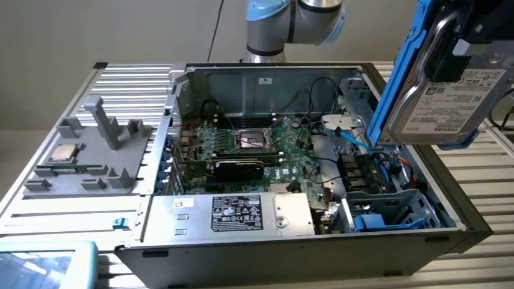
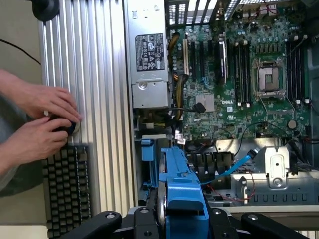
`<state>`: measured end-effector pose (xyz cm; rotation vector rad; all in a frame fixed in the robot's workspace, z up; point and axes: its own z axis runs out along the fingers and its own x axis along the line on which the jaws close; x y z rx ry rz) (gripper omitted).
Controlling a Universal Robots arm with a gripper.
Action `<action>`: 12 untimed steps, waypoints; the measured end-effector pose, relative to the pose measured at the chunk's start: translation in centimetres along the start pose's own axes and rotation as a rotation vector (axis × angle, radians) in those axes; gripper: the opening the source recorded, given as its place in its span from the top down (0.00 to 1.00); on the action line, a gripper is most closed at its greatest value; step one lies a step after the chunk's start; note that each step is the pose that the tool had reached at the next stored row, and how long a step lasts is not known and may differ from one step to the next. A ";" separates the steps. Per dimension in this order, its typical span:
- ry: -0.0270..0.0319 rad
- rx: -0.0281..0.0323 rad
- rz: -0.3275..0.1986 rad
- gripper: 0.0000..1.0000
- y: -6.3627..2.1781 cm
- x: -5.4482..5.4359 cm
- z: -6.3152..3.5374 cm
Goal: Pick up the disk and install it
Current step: 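Insert the disk into the insertion slot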
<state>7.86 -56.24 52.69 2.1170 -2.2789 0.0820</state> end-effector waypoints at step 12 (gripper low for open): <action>-0.0119 -0.0066 0.012 0.63 -0.16 0.9 1.96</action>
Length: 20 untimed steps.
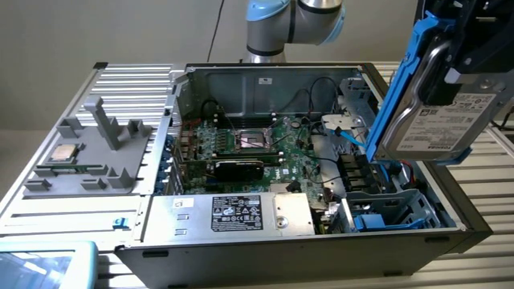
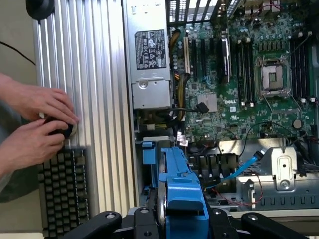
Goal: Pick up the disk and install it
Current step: 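Insert the disk into the insertion slot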
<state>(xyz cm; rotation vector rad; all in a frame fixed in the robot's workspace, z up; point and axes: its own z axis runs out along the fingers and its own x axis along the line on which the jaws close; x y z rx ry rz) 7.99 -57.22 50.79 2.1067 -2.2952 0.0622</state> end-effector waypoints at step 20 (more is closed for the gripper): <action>-0.0145 -0.0048 0.025 0.63 -0.34 0.8 3.58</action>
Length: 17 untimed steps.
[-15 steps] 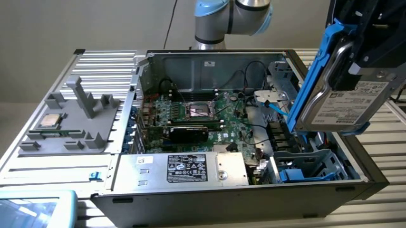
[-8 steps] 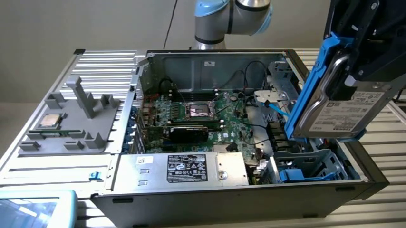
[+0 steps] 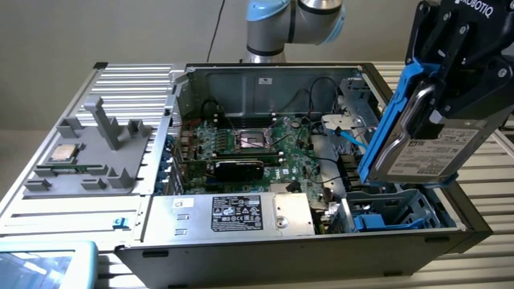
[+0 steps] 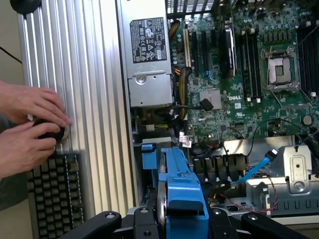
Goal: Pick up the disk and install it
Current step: 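Insert the disk into the insertion slot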
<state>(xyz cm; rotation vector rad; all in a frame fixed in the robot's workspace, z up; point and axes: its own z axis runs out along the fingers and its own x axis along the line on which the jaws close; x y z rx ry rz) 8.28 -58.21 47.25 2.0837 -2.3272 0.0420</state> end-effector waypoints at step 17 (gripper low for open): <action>0.0157 0.0023 -0.002 0.63 0.05 -0.4 1.16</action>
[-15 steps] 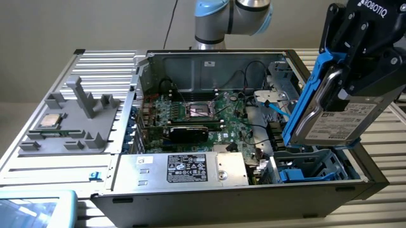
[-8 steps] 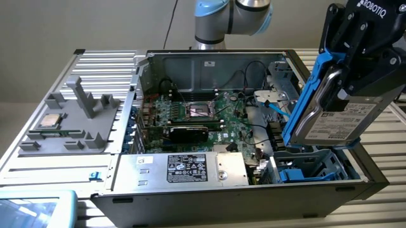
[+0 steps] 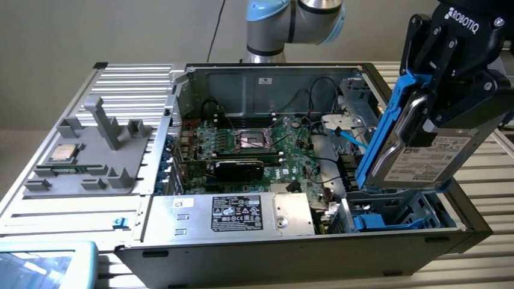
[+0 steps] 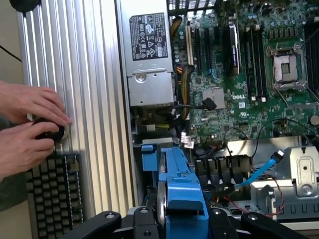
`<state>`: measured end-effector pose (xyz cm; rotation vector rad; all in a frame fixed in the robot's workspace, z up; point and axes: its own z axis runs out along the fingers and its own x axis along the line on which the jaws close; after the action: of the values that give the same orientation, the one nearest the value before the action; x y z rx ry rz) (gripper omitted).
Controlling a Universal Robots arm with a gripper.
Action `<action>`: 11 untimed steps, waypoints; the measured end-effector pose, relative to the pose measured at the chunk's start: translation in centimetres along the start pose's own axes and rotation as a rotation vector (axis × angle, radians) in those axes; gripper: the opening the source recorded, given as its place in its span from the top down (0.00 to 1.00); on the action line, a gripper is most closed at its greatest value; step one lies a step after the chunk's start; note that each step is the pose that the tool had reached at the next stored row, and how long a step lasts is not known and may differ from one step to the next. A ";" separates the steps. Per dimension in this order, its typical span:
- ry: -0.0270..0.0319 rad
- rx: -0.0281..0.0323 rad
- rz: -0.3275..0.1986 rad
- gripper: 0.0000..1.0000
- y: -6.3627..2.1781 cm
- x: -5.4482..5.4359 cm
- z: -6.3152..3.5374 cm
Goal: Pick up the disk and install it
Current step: 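Insert the disk into the insertion slot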
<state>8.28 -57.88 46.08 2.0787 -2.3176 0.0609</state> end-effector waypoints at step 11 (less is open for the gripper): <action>-0.0003 0.0017 -0.037 0.63 0.01 0.0 0.85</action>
<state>8.29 -57.88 45.22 2.1216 -2.2792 0.0618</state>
